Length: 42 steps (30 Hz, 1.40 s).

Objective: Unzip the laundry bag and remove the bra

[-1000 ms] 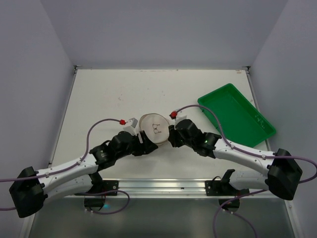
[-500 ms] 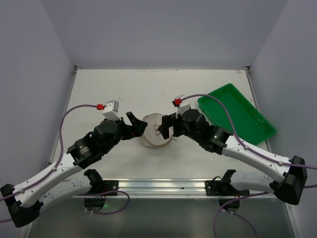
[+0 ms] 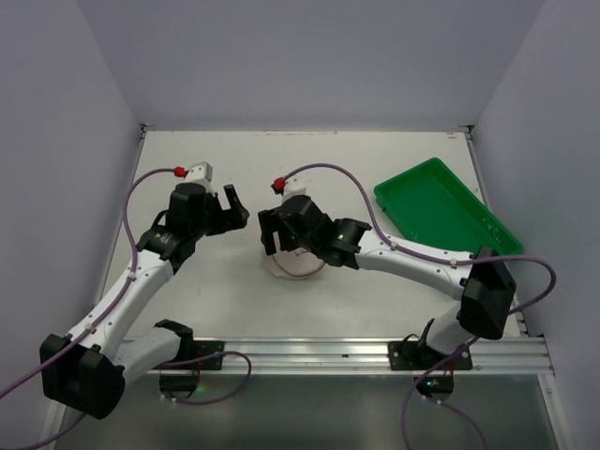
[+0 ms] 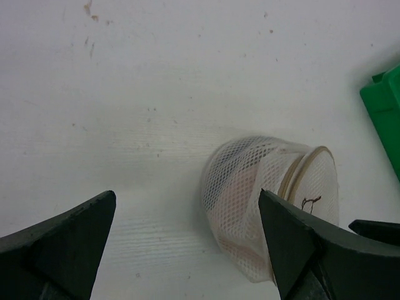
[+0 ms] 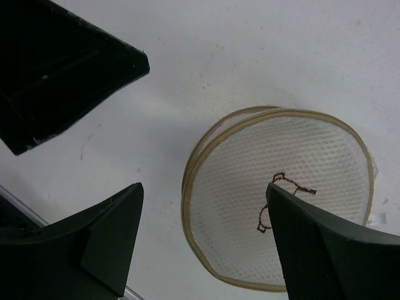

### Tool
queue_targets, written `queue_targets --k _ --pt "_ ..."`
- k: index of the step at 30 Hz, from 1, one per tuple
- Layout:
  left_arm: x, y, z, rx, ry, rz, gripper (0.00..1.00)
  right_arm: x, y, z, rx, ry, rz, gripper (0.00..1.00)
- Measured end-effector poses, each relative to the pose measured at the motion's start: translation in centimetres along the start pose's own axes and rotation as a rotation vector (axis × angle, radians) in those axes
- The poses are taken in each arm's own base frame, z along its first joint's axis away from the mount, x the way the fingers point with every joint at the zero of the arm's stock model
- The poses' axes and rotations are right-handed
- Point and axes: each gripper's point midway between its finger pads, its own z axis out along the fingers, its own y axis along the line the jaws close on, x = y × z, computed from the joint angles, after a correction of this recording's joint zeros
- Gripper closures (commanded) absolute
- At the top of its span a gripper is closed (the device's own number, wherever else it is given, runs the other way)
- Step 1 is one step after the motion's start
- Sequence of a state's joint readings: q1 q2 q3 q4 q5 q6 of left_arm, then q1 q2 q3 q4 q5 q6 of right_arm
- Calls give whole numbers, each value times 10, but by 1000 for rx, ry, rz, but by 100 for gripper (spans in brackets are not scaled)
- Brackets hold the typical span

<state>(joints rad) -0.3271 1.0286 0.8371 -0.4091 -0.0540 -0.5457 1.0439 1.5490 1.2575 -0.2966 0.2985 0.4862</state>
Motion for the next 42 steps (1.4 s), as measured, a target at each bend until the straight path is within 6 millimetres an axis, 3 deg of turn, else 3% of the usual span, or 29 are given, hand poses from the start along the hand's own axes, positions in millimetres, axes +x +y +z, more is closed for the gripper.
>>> queue_targets --k 9,13,21,23,35,42 --pt "37 10 18 71 105 -4 0 29 4 25 65 85 7 29" --pt "39 4 18 109 116 -5 0 36 0 29 97 97 14 47" --pt "42 -6 21 167 136 -5 0 40 -5 30 126 105 19 92" --pt "45 -8 22 178 153 -7 0 40 -5 30 127 104 19 99" --pt "53 -28 20 265 183 -37 0 37 -11 12 117 81 29 100" --pt "67 -54 14 321 213 -11 1 26 -21 -20 101 20 70 100"
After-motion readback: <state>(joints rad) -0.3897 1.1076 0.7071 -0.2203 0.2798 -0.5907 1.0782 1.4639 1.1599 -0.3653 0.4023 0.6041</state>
